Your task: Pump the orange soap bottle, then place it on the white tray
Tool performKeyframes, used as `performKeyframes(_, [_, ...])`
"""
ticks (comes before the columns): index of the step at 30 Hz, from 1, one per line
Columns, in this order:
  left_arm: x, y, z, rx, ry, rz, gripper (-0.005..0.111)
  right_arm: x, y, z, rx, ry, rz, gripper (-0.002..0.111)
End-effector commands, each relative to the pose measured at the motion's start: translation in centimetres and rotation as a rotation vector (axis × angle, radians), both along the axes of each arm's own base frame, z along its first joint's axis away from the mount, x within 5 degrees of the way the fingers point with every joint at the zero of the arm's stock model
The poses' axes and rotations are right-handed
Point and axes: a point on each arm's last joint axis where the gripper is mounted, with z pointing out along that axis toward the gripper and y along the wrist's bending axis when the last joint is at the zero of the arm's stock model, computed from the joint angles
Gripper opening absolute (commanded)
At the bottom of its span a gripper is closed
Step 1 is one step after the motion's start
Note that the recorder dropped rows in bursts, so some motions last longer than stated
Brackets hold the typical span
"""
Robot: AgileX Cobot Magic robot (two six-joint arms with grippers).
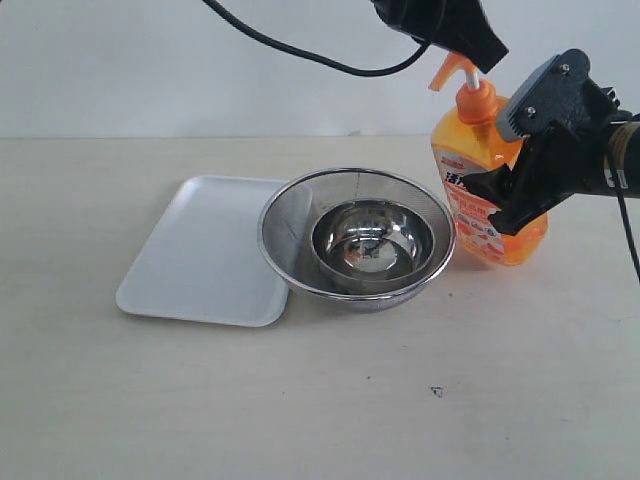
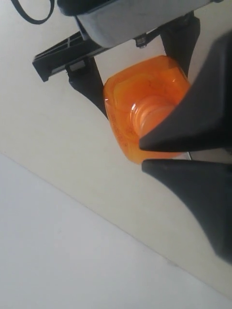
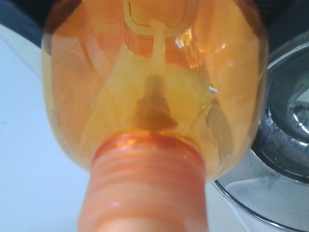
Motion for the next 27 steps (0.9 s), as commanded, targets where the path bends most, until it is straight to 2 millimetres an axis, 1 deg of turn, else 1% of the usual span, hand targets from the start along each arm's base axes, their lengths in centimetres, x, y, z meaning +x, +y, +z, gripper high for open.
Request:
performKeyframes(1, [-0.2,-0.1,-1.5,0.047,0.086,-0.005,0.005,0.1,0.3,1.2,0.041,-0.056,0.028,0.0])
performKeyframes(8, [0.1,-0.5,-3.2,0.077,0.131,-0.008,0.005,0.1,0.4,1.3,0.046,-0.06,0.033,0.0])
performKeyframes(12, [0.2,-0.7,-3.7,0.076,0.144,-0.009,0.005,0.1,0.4,1.3,0.046,-0.06,0.033,0.0])
performKeyframes(27, [0.2,-0.8,-3.8,0.074,0.149,-0.01,0.005,0.1,0.4,1.3,0.046,-0.06,0.033,0.0])
